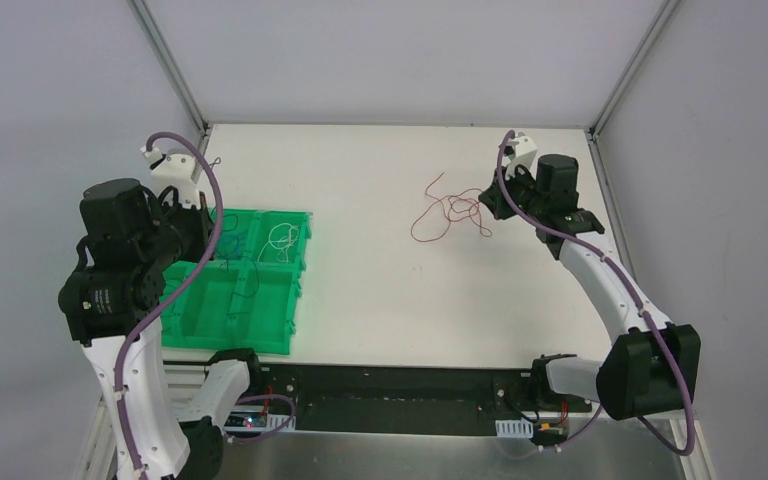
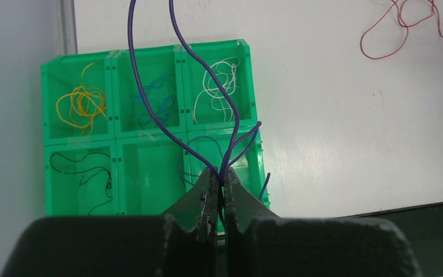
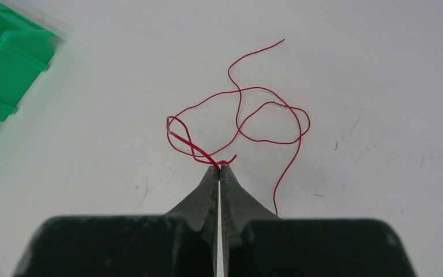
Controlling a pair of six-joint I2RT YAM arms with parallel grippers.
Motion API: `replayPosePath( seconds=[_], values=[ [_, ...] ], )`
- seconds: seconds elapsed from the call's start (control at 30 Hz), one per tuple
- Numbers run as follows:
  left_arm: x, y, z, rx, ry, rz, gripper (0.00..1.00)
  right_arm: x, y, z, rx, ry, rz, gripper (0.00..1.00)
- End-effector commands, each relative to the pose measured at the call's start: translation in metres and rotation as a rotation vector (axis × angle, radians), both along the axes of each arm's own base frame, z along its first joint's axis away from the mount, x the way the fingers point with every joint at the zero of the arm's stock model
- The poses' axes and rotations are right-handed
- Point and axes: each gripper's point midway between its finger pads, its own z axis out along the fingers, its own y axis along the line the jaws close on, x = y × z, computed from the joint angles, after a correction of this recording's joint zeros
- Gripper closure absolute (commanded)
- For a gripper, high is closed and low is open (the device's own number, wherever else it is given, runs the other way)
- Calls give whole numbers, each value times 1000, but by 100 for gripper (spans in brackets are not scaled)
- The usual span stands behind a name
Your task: Untangle the cables
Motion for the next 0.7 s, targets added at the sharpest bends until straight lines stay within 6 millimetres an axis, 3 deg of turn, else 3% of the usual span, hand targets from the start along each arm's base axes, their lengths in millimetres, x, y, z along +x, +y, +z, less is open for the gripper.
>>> replayPosePath(
  seconds=[0.0,0.17,0.27,0.43,0.67],
  values=[
    [-1,-17,17,-45,-58,-84,100,-4,-1,14,-10,-54,6,100],
    [6,-25,64,-57,-152,-133,100,-6,-2,13,-12,-51,0,100],
    [10,-20,76,-38,-170,-112,100,-5,-2,13,-11,-50,-2,100],
    [15,23,51,127,-61,44,100,-5,-3,14,-19,-56,-5,100],
    [5,38,19,233,31,47,100,-8,-4,10,-30,-49,0,100]
  ],
)
